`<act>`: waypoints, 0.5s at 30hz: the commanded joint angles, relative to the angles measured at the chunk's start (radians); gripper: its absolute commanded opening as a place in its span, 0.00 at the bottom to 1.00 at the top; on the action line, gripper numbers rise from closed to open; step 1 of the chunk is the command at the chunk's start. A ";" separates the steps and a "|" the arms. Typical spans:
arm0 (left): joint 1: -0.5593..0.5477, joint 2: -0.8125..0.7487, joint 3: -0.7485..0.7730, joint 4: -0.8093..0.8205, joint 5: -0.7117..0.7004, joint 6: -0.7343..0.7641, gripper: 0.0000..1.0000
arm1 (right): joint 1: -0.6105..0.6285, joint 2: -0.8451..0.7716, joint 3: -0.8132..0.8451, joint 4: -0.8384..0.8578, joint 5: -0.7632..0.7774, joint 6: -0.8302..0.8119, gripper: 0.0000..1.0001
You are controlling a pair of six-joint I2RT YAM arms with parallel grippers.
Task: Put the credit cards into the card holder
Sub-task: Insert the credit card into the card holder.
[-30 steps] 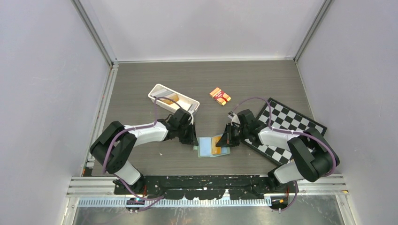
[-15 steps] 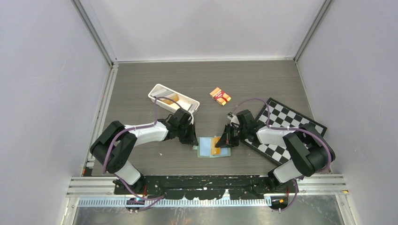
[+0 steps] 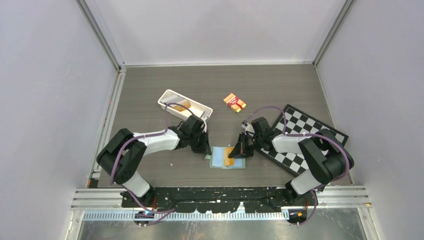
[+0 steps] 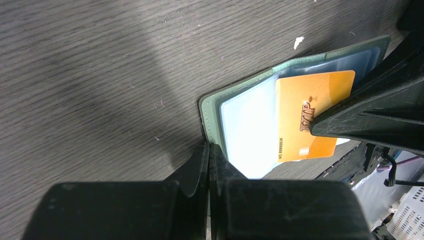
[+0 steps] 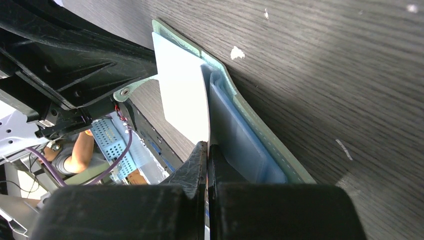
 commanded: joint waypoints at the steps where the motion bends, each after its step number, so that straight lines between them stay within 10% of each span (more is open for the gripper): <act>1: -0.004 0.020 0.013 0.014 -0.025 0.025 0.00 | 0.005 0.024 0.017 -0.012 0.034 0.011 0.00; 15: -0.004 0.023 0.014 0.013 -0.020 0.027 0.00 | 0.004 0.109 0.009 0.086 0.018 0.036 0.01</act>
